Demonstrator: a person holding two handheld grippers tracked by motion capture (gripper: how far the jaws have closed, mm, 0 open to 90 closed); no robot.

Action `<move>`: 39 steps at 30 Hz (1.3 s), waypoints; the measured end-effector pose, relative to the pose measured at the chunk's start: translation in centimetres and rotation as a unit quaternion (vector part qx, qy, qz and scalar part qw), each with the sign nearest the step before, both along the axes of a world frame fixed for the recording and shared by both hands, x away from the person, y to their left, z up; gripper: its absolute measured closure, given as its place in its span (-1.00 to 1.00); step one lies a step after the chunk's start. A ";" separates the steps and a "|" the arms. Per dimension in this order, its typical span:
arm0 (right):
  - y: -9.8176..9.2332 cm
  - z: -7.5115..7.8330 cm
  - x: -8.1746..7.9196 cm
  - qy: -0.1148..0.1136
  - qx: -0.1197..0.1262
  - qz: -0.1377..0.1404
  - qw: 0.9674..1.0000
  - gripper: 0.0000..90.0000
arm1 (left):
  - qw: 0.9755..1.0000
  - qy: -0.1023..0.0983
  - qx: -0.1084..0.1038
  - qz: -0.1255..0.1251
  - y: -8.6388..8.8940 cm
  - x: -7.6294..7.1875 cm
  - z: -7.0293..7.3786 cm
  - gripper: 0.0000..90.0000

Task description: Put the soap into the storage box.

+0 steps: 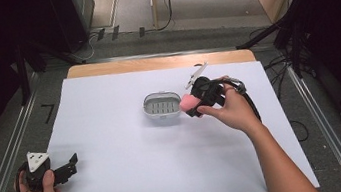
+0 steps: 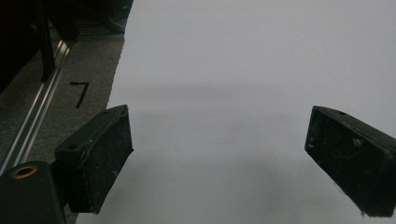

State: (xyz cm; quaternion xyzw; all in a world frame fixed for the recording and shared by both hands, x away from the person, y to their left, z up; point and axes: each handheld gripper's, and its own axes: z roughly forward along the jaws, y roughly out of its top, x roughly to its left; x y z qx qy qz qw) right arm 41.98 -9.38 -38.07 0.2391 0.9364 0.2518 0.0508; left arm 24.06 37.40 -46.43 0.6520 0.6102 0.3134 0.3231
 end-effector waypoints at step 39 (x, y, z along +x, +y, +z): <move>5.5 0.5 2.5 -0.032 -0.017 0.104 0.994 -0.14 | 1.000 0.001 -0.005 0.001 0.1 0.0 0.0 -0.82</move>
